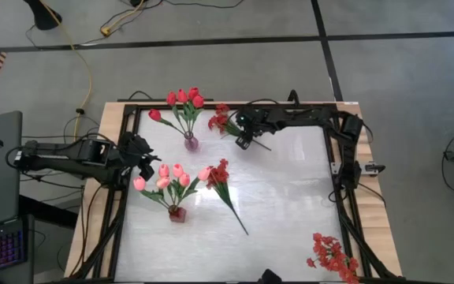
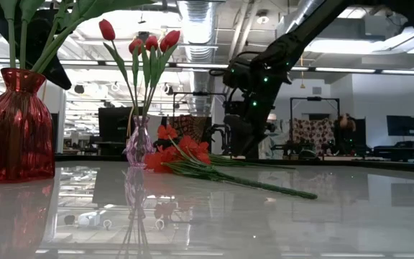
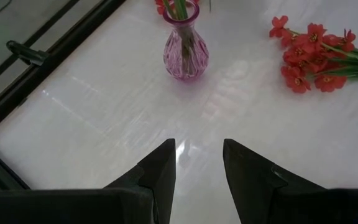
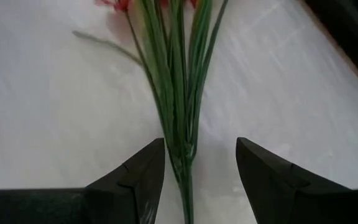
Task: Sort flowers into vase by color
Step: Put the red flowers into the transparent vase
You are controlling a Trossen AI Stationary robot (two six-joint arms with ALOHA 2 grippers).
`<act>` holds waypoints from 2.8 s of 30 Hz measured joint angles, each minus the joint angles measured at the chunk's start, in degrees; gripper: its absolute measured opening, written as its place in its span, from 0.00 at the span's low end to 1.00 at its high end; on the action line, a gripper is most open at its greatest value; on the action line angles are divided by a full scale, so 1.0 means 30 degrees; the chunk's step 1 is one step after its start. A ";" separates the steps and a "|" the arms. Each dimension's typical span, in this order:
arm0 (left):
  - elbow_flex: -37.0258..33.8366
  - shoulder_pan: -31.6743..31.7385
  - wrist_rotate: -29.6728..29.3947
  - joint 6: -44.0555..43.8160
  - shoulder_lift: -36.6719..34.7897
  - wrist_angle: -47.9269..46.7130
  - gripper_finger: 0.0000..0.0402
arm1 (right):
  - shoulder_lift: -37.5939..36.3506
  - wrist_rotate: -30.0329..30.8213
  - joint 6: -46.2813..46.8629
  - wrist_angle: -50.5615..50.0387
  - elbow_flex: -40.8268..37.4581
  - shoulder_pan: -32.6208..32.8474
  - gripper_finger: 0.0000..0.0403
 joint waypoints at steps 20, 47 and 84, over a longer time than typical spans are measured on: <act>0.0000 0.0000 -0.0043 0.0051 0.0000 0.0007 0.31 | 0.0237 -0.1615 0.0018 0.0436 0.0007 -0.0317 0.55; 0.0000 0.0007 -0.0080 0.0029 -0.0007 0.0007 0.31 | 0.1891 -0.0644 -0.0373 0.0062 0.0085 0.0478 0.46; 0.0003 0.0006 -0.0136 -0.0037 -0.0005 0.0022 0.31 | -2.1101 0.4328 0.3448 0.0749 -0.5923 0.7705 0.06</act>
